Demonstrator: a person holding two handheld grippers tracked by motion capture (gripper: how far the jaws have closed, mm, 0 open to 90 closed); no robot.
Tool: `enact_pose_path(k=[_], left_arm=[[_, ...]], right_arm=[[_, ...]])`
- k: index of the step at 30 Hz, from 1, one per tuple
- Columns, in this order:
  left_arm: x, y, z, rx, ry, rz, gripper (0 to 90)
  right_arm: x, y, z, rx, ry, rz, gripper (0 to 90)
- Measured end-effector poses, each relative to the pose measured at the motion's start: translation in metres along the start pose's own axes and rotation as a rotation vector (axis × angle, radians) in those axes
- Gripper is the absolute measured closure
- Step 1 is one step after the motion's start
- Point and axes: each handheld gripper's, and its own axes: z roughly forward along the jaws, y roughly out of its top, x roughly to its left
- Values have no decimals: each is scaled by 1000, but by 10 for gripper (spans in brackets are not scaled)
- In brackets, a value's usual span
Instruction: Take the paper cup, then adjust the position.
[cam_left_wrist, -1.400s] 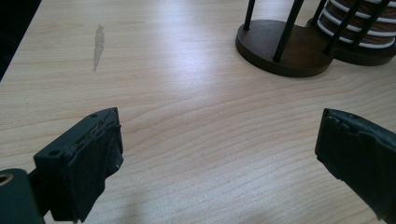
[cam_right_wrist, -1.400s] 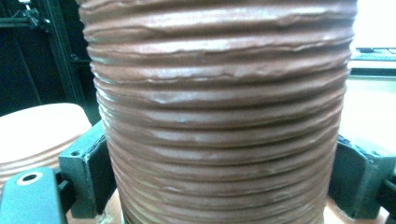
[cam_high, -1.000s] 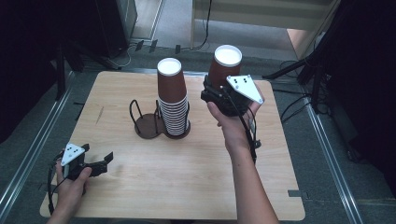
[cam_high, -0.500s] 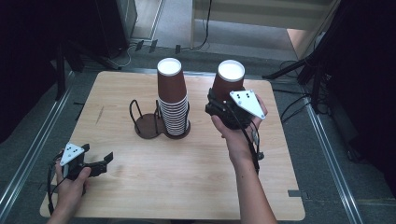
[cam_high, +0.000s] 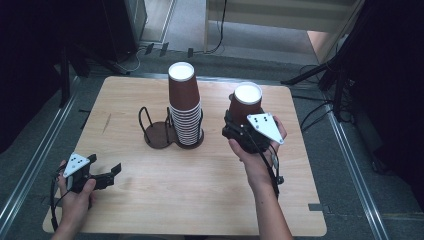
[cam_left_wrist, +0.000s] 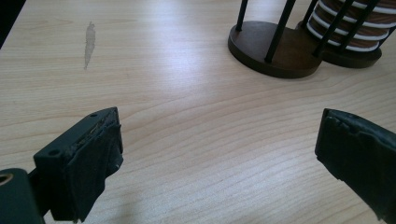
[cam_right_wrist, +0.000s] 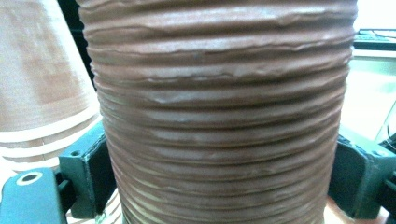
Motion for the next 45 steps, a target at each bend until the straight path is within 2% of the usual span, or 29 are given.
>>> enact_pose_path(k=[5, 6, 9, 11, 15, 18, 21, 30, 35, 36, 37, 39, 42, 45], left_arm=[[1, 0, -1, -10, -22, -6, 15], [1, 0, -2, -22, -38, -7, 15], [1, 0, -3, -31, -50, -2, 15], [1, 1, -3, -26, -51, 0, 15], [0, 3, -3, -15, -47, 10, 15], [0, 9, -4, -26, -85, 1, 15], [-7, 17, -3, -27, -95, 14, 15], [-38, 43, 2, -7, -182, 86, 15], [-59, 61, 8, -9, -215, 129, 15], [-59, 61, 8, -9, -215, 129, 15], [-68, 68, 13, 2, -251, 151, 15], [-78, 73, 19, 14, -279, 172, 15], [-92, 80, 26, 18, -291, 212, 15], [-101, 82, 28, 9, -314, 220, 15]], right_arm=[[-4, -13, -4, 14, -4, 13, 110], [-8, -22, -5, 25, -8, 25, 110], [-13, -29, -8, 32, -19, 31, 110], [-17, -33, -10, 38, -24, 40, 110], [-24, -40, -15, 44, -37, 24, 110], [-27, -45, -18, 50, -37, 37, 110], [-29, -52, -20, 61, -41, 24, 110], [-32, -66, -27, 86, -33, 11, 110], [-28, -75, -29, 104, -24, -2, 110], [-28, -75, -29, 104, -24, -2, 110], [-26, -79, -30, 111, -22, -7, 110], [-25, -82, -31, 120, -20, -7, 110], [-23, -88, -32, 137, -18, -25, 110], [-21, -92, -34, 144, -17, -47, 110]])
